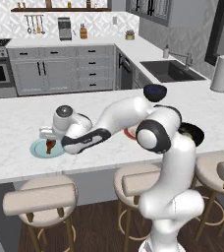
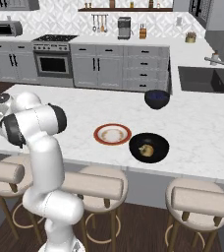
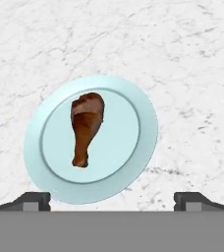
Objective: Pick the chicken drumstick and onion from their plates and place them in the bowl. Then put the bowl in the fridge.
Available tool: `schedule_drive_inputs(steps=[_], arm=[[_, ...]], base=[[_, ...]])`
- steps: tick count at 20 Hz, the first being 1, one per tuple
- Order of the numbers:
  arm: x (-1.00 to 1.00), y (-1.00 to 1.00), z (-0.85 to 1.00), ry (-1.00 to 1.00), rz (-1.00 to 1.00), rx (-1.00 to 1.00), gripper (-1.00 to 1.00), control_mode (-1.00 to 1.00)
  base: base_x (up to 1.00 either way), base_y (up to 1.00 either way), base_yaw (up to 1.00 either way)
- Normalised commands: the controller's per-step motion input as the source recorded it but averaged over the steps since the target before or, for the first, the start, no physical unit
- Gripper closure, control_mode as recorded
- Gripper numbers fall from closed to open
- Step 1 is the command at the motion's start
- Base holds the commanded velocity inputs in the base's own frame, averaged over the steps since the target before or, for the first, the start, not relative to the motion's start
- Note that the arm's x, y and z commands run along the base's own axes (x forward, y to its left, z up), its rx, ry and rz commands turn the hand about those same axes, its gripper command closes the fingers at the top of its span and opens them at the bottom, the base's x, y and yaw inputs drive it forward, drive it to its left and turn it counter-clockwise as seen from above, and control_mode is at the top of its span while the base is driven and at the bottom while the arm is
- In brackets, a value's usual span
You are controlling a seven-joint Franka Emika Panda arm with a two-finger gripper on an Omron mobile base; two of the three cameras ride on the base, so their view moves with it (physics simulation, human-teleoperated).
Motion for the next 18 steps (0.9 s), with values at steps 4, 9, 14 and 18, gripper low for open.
schedule_drive_inputs(steps=[4,9,14,18], arm=[[0.77,0.06,-0.09,0.05,0.0,0.0,-1.0,-1.0],[0.55,0.16,-0.12,0.11,0.0,0.0,-1.0,-1.0],[0.39,0.23,-0.22,0.09,0.0,0.0,-1.0,-1.0],[0.39,0.02,-0.25,0.08,0.0,0.0,-1.0,-1.0]], base=[[0.0,0.0,0.0],[0.0,0.0,0.0],[0.0,0.0,0.0],[0.0,0.0,0.0]])
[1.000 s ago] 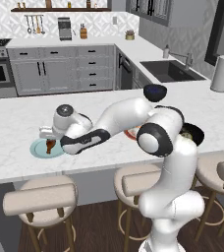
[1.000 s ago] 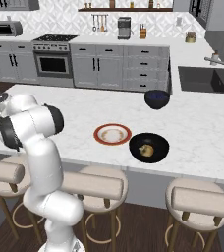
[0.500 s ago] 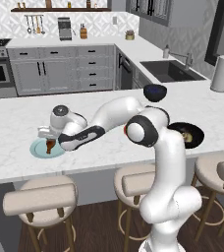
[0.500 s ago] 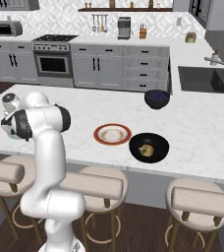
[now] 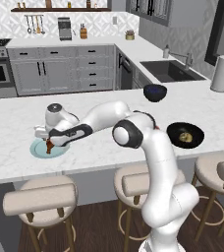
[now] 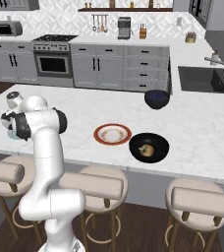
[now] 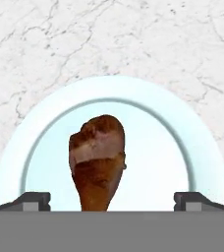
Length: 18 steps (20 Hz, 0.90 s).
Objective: Pick the chicken drumstick and onion from their plates and place them in the bowl. Then put the bowl in the fridge.
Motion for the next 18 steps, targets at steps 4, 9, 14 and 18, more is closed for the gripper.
schedule_drive_inputs(steps=[4,9,14,18], arm=[[0.35,0.06,-0.27,0.08,0.0,0.0,-1.0,-1.0],[0.12,0.15,-0.28,0.08,0.0,0.0,-1.0,-1.0],[0.07,0.12,-0.19,0.05,0.0,0.0,-1.0,-1.0],[0.02,0.04,-0.34,0.07,0.0,0.0,1.0,-1.0]], base=[[0.0,0.0,0.0],[0.0,0.0,0.0],[0.0,0.0,0.0],[0.0,0.0,0.0]])
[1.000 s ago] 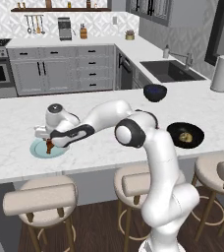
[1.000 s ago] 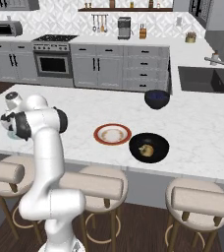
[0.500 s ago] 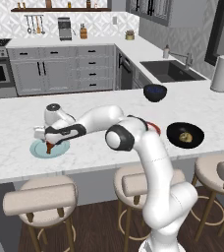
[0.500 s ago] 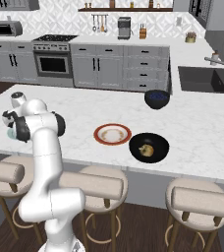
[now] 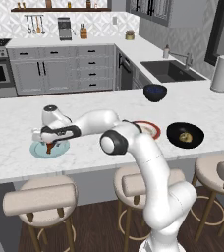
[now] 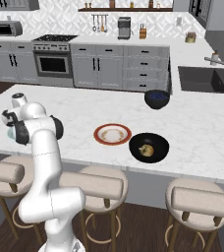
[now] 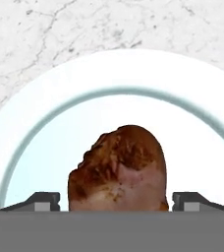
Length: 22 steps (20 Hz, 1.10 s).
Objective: Pick the chicken drumstick and onion from their plates and place them in the bowl. Then put the bowl in the fridge.
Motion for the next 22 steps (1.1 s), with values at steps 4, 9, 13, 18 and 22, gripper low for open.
schedule_drive_inputs(steps=[4,9,13,18,22], arm=[[0.0,0.0,-0.45,0.05,0.0,0.0,1.0,-1.0],[-0.37,-0.52,0.21,0.0,0.0,0.0,1.0,-1.0],[-1.0,-0.97,0.78,0.0,0.0,0.03,1.0,-1.0],[-1.0,-1.0,0.27,-0.05,0.0,0.01,1.0,-1.0],[-0.82,-1.0,0.32,-0.02,-0.01,0.06,1.0,-1.0]], base=[[0.0,0.0,0.0],[0.0,0.0,0.0],[0.0,0.0,0.0],[0.0,0.0,0.0],[0.0,0.0,0.0]])
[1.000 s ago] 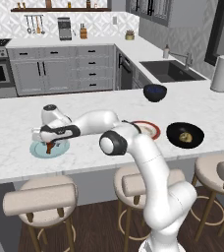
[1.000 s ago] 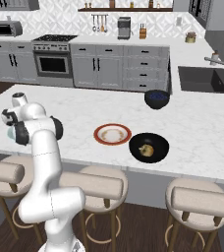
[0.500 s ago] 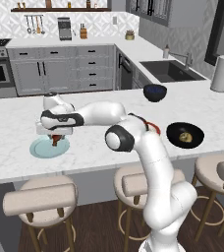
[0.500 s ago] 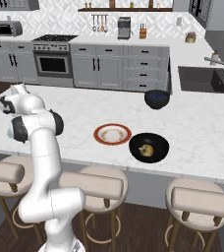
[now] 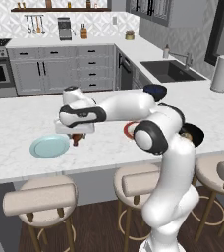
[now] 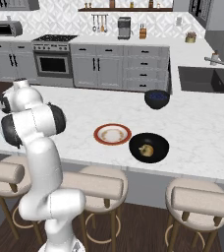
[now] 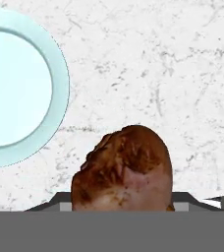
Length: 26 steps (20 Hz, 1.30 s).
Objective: Pick the chicken drumstick and onion from their plates and place them in the bowl. Then put the bowl in the fridge.
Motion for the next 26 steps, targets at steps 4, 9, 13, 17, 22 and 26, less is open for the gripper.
schedule_drive_inputs(steps=[4,9,13,17,22,26], arm=[[-0.14,-1.0,0.35,0.14,-0.08,0.05,1.0,-1.0],[-0.03,-1.0,0.46,0.13,-0.11,0.07,1.0,-1.0],[0.0,-1.0,0.18,0.11,-0.1,0.02,1.0,-1.0],[0.0,-1.0,0.01,0.12,-0.13,0.0,1.0,-1.0],[-0.03,-1.0,0.07,0.07,-0.14,0.0,1.0,-1.0],[-0.09,-1.0,0.06,0.01,-0.15,0.0,1.0,-1.0]], base=[[0.0,0.0,0.0],[0.0,0.0,0.0],[0.0,0.0,0.0],[0.0,0.0,0.0],[0.0,0.0,0.0],[0.0,0.0,0.0]])
